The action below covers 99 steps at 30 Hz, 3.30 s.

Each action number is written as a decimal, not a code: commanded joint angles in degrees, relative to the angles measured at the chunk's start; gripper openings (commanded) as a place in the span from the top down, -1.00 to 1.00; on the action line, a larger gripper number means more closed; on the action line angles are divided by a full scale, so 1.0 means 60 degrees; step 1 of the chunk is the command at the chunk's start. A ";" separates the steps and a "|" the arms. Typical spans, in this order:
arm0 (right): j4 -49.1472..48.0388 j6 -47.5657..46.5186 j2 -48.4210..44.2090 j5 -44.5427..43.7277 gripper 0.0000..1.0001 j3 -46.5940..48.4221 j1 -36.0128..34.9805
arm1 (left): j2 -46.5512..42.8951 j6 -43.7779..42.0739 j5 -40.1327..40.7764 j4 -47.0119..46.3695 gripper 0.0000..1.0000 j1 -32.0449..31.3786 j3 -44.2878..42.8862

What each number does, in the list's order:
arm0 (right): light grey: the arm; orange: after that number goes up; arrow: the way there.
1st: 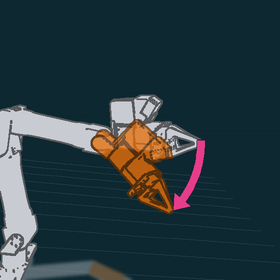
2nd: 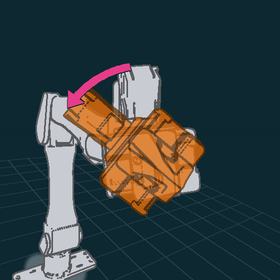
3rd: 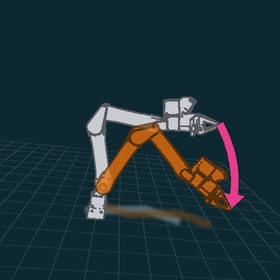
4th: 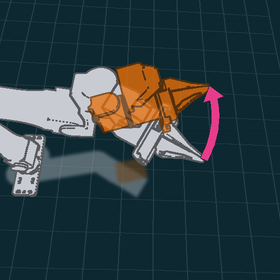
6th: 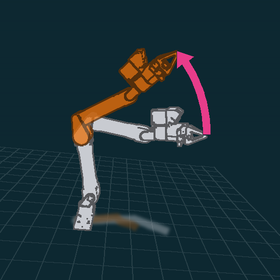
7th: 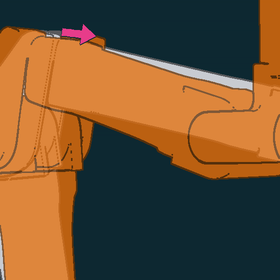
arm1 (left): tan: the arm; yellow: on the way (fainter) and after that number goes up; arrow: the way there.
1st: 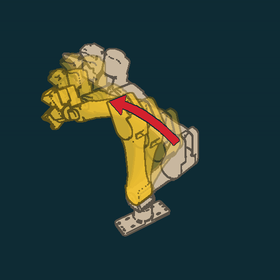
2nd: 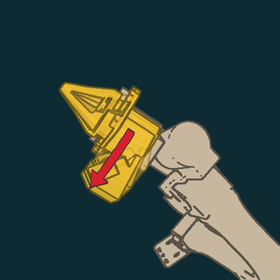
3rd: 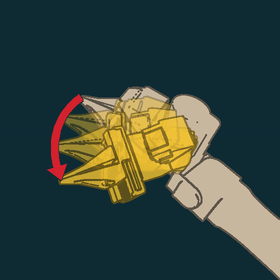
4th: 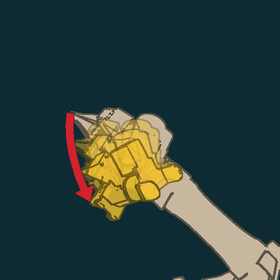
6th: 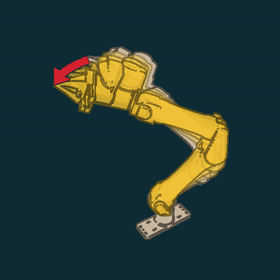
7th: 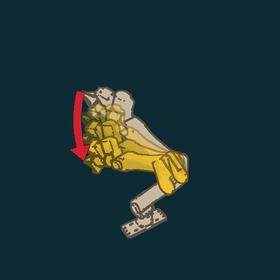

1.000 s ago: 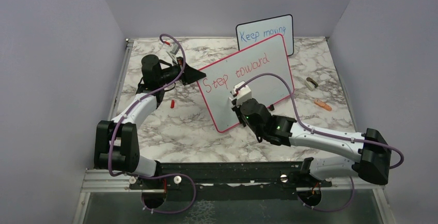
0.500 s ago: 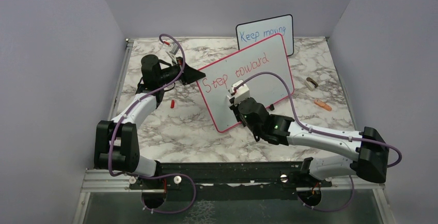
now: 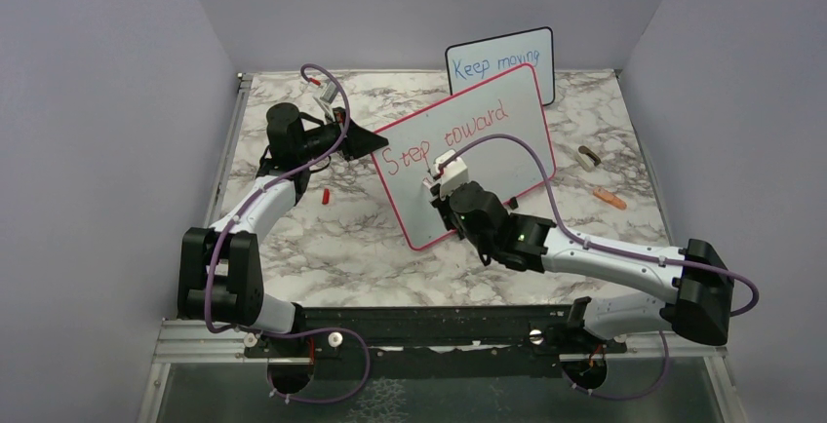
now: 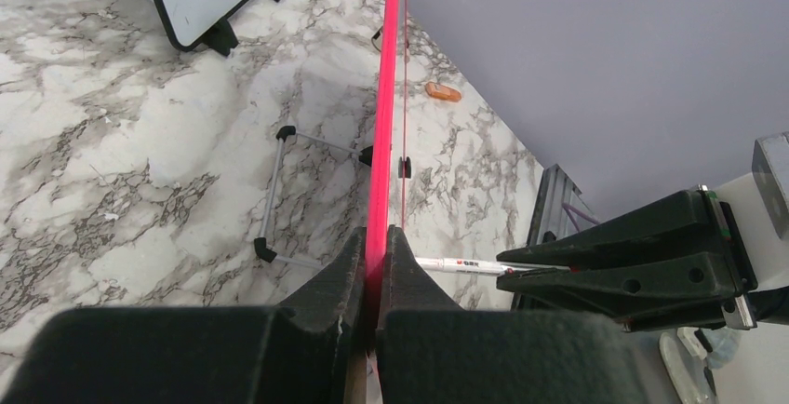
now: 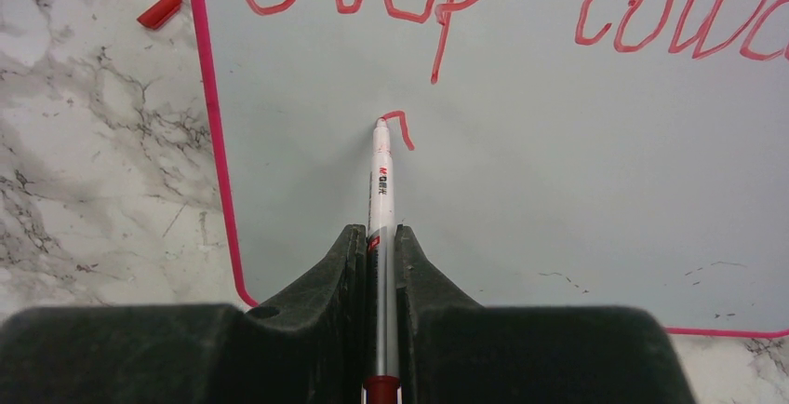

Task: Write a sentence on the whiteboard

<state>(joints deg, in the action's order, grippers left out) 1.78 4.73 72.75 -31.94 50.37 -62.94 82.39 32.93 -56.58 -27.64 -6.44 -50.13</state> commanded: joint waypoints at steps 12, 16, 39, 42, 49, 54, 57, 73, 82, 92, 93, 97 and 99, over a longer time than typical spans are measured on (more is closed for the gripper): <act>0.1213 0.0310 0.0084 0.0353 1.00 0.0188 -0.0046 | -0.0005 -0.0239 -0.0004 0.0695 1.00 0.0049 -0.0025; 0.1254 0.0435 0.0030 -0.0085 0.99 0.0149 -0.0041 | 0.0011 -0.0244 -0.0004 0.0703 1.00 0.0049 -0.0024; 0.0276 0.0268 0.0063 -0.0870 0.99 0.0086 -0.0028 | 0.0040 -0.0273 -0.0019 0.0725 1.00 0.0051 -0.0039; 0.0171 0.0211 0.0063 -0.0903 1.00 0.0114 -0.0028 | 0.0052 -0.0273 -0.0033 0.0725 1.00 0.0036 -0.0039; 0.0423 0.0200 0.0166 -0.0669 0.99 0.0228 -0.0028 | 0.0059 -0.0273 -0.0033 0.0725 1.00 0.0047 -0.0039; 0.1046 0.0297 0.0190 -0.0364 0.99 0.0314 -0.0028 | 0.0053 -0.0273 -0.0033 0.0725 1.00 0.0053 -0.0052; 0.1339 0.0313 0.0184 -0.0146 1.00 0.0321 -0.0028 | 0.0053 -0.0273 -0.0033 0.0725 1.00 0.0059 -0.0053; 0.2637 0.0529 0.0209 0.0600 0.99 0.0527 -0.0041 | 0.0042 -0.0272 -0.0033 0.0739 1.00 0.0056 -0.0053; 0.1803 0.0610 0.0194 0.0917 0.99 0.0454 -0.0043 | 0.0039 -0.0273 -0.0041 0.0739 1.00 0.0050 -0.0053; 0.1022 0.0859 -0.0277 0.0572 0.99 0.0252 -0.0041 | 0.0043 -0.0273 -0.0070 0.0765 1.00 0.0047 -0.0071; 0.1009 0.0866 -0.0401 0.0460 1.00 0.0190 -0.0042 | 0.0039 -0.0273 -0.0064 0.0768 1.00 0.0053 -0.0068; 0.0939 0.0734 -0.0882 -0.0123 0.99 -0.0071 -0.0028 | 0.0046 -0.0273 -0.0077 0.0783 1.00 0.0050 -0.0074; 0.0946 0.0650 -0.0958 -0.0492 0.99 -0.0110 -0.0028 | 0.0043 -0.0273 -0.0077 0.0783 1.00 0.0052 -0.0075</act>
<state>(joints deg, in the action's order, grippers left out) 9.82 8.80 69.23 -29.41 50.59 -63.05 82.39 32.49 -56.73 -27.31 -6.44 -50.24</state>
